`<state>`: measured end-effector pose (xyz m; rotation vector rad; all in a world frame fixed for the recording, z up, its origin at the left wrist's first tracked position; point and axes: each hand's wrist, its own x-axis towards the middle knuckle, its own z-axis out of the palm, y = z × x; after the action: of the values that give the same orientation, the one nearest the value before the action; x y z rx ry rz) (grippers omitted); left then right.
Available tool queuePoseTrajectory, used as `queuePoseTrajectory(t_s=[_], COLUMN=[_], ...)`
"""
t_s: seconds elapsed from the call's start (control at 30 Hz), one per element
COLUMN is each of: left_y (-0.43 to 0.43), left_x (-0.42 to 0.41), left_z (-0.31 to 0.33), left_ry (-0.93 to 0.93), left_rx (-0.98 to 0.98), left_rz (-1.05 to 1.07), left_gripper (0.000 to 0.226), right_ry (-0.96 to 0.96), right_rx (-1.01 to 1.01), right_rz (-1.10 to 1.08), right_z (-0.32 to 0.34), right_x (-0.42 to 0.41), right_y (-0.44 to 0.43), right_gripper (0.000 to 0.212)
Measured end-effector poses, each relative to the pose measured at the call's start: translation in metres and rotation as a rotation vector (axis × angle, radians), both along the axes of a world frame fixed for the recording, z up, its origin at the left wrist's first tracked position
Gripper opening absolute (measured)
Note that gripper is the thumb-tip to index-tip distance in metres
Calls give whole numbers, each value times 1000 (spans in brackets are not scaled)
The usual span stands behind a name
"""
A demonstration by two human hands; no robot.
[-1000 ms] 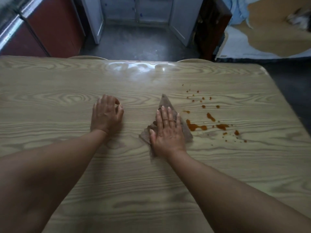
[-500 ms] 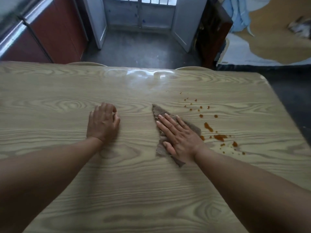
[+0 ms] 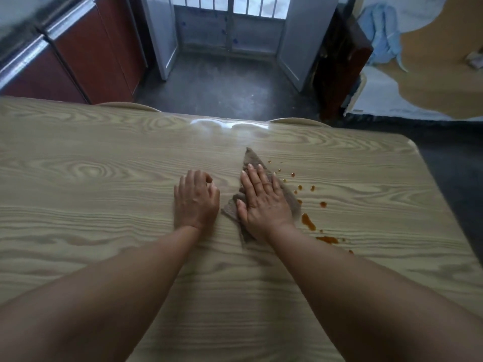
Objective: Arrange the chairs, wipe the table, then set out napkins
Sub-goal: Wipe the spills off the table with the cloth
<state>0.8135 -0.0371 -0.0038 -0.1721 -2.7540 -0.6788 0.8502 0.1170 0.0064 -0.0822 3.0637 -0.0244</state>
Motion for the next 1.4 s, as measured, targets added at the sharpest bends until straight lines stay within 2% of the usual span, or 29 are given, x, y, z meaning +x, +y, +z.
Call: queuePoseTrajectory(t_s=[0.2, 0.4, 0.57, 0.77, 0.87, 1.0, 1.1, 1.27, 1.4], left_y=[2, 1, 0, 0, 0, 0, 0, -1, 0], left_x=[2, 2, 1, 5, 6, 7, 8, 7, 8], left_z=[-2, -2, -2, 1, 3, 3, 3, 3, 6], left_ry=[50, 46, 31, 0, -21, -26, -34, -21, 15], left_rx=[-69, -60, -71, -56, -59, -70, -75, -90, -119], left_rz=[-10, -28, -58, -80, -91, -98, -108, -127, -222], left_gripper=[26, 28, 31, 36, 39, 37, 35, 30, 29], right_ry=[-36, -53, -33, -16, 1, 10, 25, 129, 125], right_rx=[7, -40, -108, -124, -130, -79, -53, -15, 1], right_rz=[-106, -395, -643, -747, -691, -502, -341, -85, -15], right_z=[5, 3, 5, 7, 4, 0, -2, -10, -5], right_x=[-19, -28, -13, 20, 41, 66, 83, 105, 108], right_y=[9, 4, -5, -20, -27, -21, -10, 18, 26], right_gripper=[69, 74, 76, 77, 78, 77, 83, 72, 71])
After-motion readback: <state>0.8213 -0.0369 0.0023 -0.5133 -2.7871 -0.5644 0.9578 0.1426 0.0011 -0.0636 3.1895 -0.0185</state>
